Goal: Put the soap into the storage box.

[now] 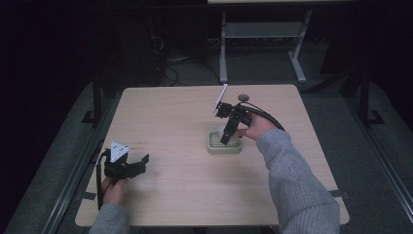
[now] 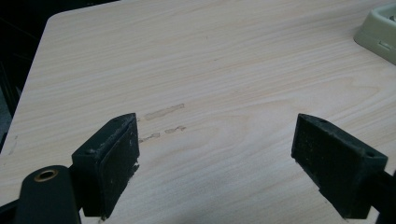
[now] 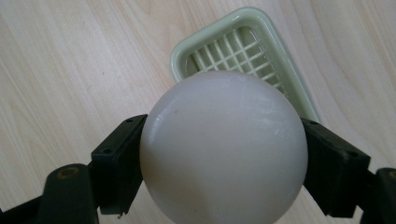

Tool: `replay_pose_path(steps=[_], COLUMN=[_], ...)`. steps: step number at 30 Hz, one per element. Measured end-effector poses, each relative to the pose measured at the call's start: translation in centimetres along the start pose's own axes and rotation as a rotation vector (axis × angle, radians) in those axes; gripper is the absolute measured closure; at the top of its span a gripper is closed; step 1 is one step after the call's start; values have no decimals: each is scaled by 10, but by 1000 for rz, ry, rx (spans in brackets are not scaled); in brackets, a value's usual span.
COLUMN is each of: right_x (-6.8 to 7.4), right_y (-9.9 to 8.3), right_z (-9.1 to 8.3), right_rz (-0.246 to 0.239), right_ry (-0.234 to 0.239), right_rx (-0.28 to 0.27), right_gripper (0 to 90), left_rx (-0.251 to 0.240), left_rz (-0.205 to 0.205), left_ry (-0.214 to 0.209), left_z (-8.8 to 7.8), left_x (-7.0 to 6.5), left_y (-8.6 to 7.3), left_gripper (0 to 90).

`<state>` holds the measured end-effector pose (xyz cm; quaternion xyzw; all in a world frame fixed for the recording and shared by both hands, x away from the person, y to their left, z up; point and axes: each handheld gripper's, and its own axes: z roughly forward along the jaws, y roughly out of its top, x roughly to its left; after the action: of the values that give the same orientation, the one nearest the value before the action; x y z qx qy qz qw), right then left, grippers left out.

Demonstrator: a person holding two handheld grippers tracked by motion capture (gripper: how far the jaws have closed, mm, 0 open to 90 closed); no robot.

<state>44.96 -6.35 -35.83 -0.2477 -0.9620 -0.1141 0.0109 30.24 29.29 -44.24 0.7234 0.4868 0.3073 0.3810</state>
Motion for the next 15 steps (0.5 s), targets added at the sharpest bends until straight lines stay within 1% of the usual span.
replay_pose_path(steps=[2, 7, 8, 10, 12, 14, 15], right_x=[-2, -3, -4, -5, -8, -9, -9], right_y=[4, 7, 9, 9, 10, 11, 13], right_z=[2, 6, 8, 10, 12, 13, 15], right_rz=[2, 10, 16, 14, 30, 28, 36], right_ry=[-5, -5, 1, -2, 6, 7, 8], right_rx=[8, 12, 16, 16, 13, 13, 17], right_gripper=[220, 220, 220, 220, 219, 220, 220], left_rx=[-3, -1, -1, 1, 1, 0, 1], left_rz=[-2, -1, -1, -1, -1, 0, 1], left_ry=[-1, -2, -3, -3, -3, -3, -2], left_z=[0, 0, 0, 0, 0, 0, 0], left_x=[0, 0, 0, 0, 0, 0, 0], left_y=[0, 0, 0, 0, 0, 0, 0], left_gripper=[148, 149, 149, 148, 148, 148, 148])
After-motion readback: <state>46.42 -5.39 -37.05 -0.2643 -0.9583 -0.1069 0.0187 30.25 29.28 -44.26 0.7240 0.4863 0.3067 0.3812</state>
